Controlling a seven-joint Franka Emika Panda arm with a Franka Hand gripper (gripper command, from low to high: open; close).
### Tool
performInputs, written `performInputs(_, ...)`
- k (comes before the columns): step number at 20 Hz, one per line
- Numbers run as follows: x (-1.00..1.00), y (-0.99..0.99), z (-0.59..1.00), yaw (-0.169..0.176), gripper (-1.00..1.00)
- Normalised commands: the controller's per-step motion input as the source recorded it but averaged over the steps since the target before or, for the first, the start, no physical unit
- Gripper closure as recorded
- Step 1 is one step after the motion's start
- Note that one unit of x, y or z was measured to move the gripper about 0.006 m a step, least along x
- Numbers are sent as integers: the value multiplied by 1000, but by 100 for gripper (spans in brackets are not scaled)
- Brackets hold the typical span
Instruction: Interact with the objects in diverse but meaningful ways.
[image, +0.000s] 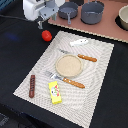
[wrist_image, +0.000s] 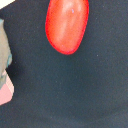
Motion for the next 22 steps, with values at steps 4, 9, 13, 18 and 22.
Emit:
performInputs(4, -66, -1, -347, -172, -100)
performInputs(9, -116, 0, -244, -138, -100)
performInputs(13, -169, 4, -259, -32, -100)
performInputs(18, -253, 3, -331, 0, -100)
performInputs(22, -268, 15, -369, 0, -100)
